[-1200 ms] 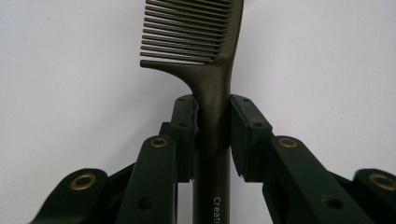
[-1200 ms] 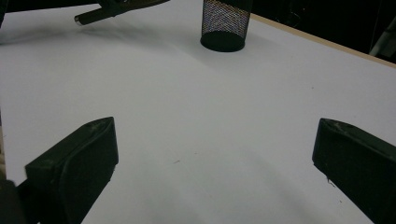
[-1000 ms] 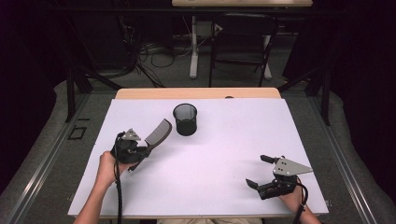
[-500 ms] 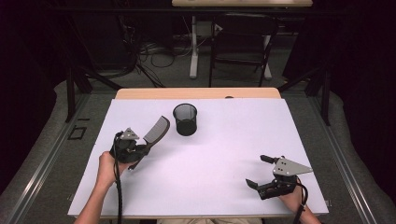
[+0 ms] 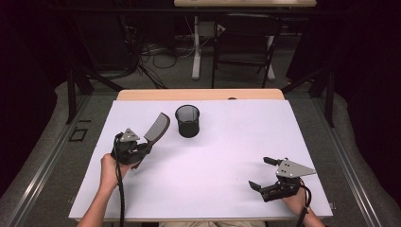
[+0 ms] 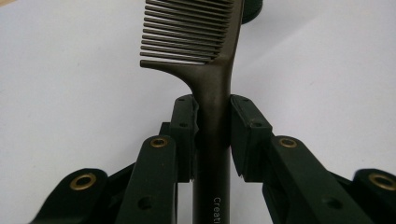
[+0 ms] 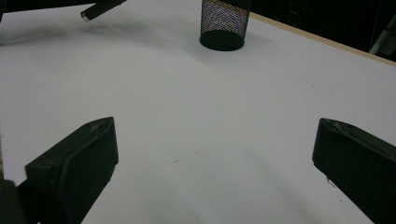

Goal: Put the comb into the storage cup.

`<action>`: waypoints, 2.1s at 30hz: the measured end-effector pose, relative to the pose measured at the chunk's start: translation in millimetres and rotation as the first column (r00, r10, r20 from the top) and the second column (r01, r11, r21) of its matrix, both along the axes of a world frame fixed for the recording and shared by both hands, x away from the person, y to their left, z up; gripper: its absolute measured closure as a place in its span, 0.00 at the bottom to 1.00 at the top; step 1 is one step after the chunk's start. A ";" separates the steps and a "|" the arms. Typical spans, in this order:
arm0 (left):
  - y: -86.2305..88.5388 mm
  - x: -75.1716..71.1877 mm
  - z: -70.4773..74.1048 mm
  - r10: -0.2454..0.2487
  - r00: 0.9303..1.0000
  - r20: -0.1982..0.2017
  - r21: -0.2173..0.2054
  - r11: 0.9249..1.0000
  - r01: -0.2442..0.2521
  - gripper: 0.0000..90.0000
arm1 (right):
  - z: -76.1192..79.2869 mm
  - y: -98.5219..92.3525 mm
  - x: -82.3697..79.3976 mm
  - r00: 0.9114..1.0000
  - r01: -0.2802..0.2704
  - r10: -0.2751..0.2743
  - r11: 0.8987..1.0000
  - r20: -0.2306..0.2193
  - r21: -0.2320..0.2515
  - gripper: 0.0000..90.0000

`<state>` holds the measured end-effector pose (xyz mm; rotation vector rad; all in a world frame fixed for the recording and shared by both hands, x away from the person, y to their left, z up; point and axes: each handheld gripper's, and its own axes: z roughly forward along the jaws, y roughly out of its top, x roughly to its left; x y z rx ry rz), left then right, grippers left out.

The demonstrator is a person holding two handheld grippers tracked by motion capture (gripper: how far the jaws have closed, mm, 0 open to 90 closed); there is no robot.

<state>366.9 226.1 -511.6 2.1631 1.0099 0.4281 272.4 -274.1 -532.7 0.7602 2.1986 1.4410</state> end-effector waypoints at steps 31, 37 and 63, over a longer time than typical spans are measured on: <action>-11.7 4.3 5.6 0.017 0.996 0.083 -0.033 0.999 -0.015 0.81 | -0.2 1.3 0.2 1.000 0.000 0.000 1.000 -0.002 -0.008 0.00; -10.2 5.6 8.2 0.018 0.996 0.083 -0.035 0.999 -0.015 0.81 | -0.6 1.1 1.0 1.000 0.005 -0.005 1.000 -0.005 -0.007 0.00; -19.1 15.2 22.3 0.029 0.990 0.139 -0.084 0.996 -0.017 0.81 | -2.6 3.6 3.9 1.000 0.001 -0.002 1.000 -0.017 -0.011 0.00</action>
